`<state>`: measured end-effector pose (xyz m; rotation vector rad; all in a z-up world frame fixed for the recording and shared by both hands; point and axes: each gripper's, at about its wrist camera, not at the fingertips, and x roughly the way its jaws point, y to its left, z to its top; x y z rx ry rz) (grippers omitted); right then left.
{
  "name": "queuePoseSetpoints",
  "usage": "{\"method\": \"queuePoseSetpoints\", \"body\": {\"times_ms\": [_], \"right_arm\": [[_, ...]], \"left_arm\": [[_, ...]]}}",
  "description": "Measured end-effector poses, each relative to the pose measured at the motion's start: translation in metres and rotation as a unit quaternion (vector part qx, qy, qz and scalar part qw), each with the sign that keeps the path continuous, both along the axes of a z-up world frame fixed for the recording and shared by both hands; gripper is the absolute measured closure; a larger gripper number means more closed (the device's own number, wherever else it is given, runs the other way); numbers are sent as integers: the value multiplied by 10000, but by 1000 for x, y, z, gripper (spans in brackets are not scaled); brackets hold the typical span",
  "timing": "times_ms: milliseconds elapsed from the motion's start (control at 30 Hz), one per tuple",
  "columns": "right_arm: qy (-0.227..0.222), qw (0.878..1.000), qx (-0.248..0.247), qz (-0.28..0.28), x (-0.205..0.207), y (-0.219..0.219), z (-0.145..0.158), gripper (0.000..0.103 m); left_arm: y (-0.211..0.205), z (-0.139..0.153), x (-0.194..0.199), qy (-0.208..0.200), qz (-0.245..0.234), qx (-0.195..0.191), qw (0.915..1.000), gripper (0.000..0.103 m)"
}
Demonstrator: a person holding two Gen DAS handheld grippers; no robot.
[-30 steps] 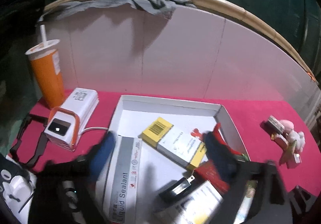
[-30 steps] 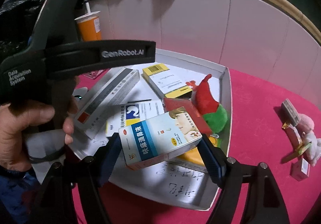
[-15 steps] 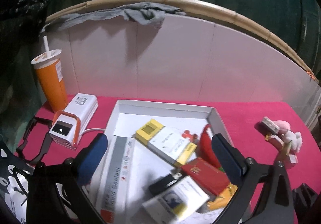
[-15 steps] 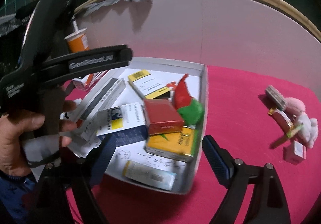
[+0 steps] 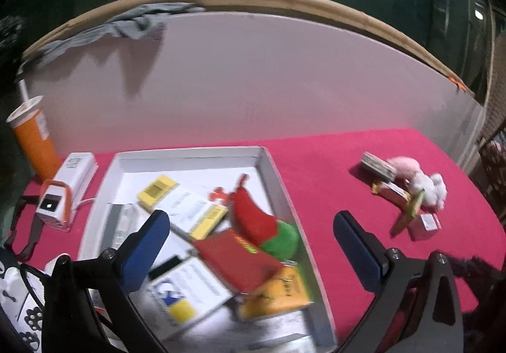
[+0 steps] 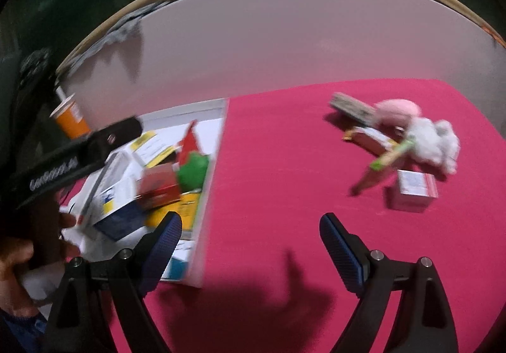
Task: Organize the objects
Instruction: 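Move back to the table and grasp the small white-red box with the right gripper, then grasp the green-wrapped snack stick with the left gripper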
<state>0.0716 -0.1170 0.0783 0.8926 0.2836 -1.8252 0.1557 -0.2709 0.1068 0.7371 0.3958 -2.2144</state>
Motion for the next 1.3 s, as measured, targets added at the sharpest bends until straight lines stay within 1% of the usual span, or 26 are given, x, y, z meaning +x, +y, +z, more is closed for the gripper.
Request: {"method": "queuePoseSetpoints", "body": {"times_ms": [100, 233, 300, 400, 467, 533, 633, 700, 933, 967, 1033, 1067, 1100, 1200, 1300], "right_arm": [[-40, 9994, -79, -349, -29, 20, -1, 11], [80, 9952, -81, -971, -71, 47, -6, 11], [97, 9918, 20, -1273, -95, 59, -13, 11], [-121, 9869, 275, -1585, -130, 71, -28, 11], [-165, 9848, 350, -1693, -145, 76, -37, 11], [-187, 9846, 409, -1691, -154, 76, -43, 11], [-252, 9882, 413, -1455, -158, 66, -47, 11], [-136, 9900, 486, -1320, -158, 55, -49, 11], [-20, 9927, 597, -1045, -158, 21, -57, 11], [-52, 9933, 586, -996, -159, 19, -57, 13], [-59, 9940, 544, -949, -159, 19, -58, 22], [-32, 9941, 534, -943, -160, 21, -59, 41], [-3, 9945, 498, -925, -162, 24, -59, 45], [-144, 9948, 373, -941, -169, 42, -57, 46], [-239, 9923, 338, -1164, -181, 66, -55, 46]], "left_arm": [[14, -6, -20, -109, -250, 38, 9996, 0], [31, -13, -42, -221, -534, 72, 9983, 0], [39, -18, -54, -321, -687, 90, 9971, 0], [50, -26, -73, -504, -914, 90, 9945, 0], [57, -32, -87, -634, -1092, 86, 9920, 0], [63, -35, -97, -701, -1232, 93, 9899, 0], [71, -41, -109, -788, -1394, 90, 9871, 0], [72, -46, -113, -861, -1374, 73, 9867, 0], [64, -58, -118, -1061, -1211, 194, 9868, 0], [65, -59, -120, -1102, -1229, 186, 9861, 0], [67, -60, -125, -1158, -1297, 168, 9846, 0], [70, -61, -129, -1194, -1355, 160, 9834, 0], [73, -62, -134, -1220, -1417, 162, 9822, 0], [84, -67, -151, -1286, -1628, 117, 9782, 0], [92, -73, -167, -1295, -1764, 161, 9756, 0]]}}
